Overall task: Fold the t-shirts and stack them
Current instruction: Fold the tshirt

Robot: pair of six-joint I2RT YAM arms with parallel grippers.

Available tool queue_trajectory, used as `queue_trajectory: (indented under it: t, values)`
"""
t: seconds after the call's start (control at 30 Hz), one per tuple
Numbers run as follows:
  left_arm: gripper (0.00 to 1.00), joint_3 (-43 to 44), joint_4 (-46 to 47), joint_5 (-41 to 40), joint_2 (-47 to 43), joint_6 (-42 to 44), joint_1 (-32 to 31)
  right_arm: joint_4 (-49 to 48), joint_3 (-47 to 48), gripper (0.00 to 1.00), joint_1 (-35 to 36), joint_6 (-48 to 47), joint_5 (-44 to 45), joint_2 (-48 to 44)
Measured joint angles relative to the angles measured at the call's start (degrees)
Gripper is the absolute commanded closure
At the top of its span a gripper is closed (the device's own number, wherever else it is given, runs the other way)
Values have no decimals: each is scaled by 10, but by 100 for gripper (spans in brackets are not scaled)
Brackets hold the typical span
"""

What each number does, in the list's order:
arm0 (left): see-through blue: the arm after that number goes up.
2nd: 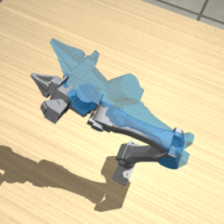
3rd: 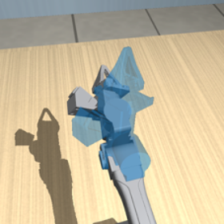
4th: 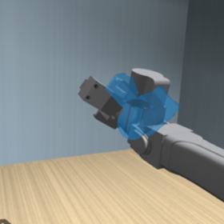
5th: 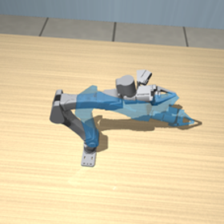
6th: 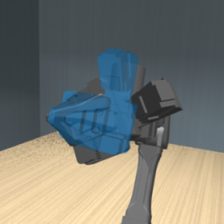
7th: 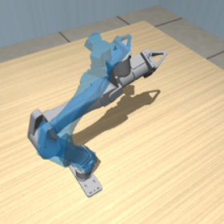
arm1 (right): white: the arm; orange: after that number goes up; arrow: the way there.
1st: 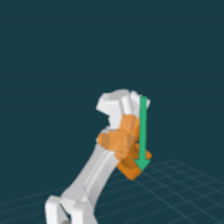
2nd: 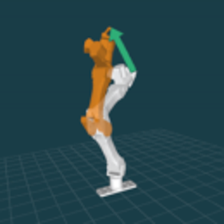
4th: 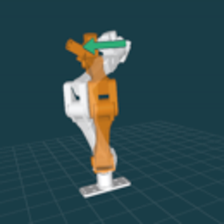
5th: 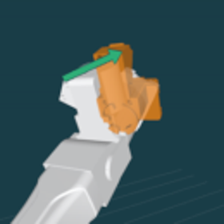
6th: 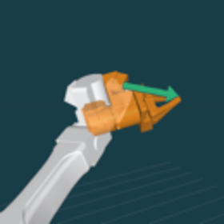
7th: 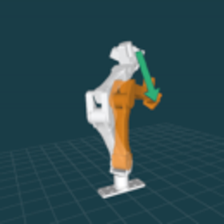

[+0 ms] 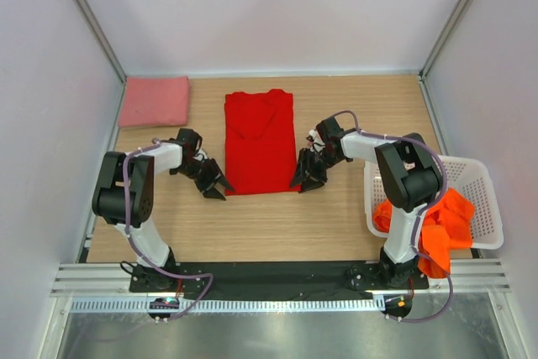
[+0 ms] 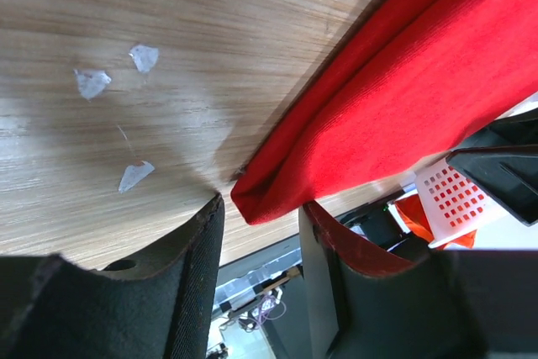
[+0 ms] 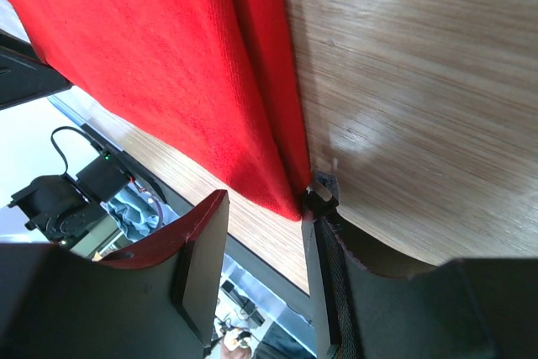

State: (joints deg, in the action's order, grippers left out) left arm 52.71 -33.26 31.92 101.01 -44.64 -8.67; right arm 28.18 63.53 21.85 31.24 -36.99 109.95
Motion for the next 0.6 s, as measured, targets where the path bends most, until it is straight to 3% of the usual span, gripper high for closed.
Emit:
queue_trajectory:
  t: [0.37,0.5,0.6]
  values:
    - [66,2,0,5,7,-2,0,1,0,54,-2,-1,0,0]
    - [71,2,0,7,12,-1,0,4,0,62,-3,-5,5,0]
    - [82,2,1,7,14,0,-1,8,0,74,-3,-9,11,2]
